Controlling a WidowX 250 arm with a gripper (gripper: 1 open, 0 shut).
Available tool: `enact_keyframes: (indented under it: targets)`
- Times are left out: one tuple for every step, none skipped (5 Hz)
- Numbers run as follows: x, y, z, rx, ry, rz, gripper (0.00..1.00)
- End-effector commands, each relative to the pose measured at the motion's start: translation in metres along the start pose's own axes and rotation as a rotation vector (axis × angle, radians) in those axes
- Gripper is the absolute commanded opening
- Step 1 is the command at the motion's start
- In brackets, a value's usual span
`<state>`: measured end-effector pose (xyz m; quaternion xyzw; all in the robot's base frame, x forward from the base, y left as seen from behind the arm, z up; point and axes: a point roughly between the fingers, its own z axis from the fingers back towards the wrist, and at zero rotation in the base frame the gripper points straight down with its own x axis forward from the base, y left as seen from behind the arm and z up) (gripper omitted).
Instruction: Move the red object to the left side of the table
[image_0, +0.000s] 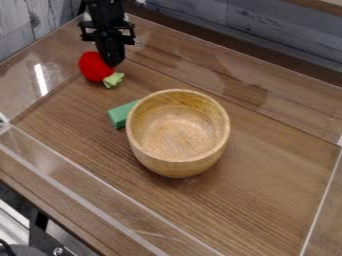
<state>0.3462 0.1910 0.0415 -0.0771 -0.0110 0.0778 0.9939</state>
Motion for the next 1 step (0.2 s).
enact_keyframes:
  targets:
    - [0.0065,0.0030,0.0238,0.023,-0.056,0.002,1.00]
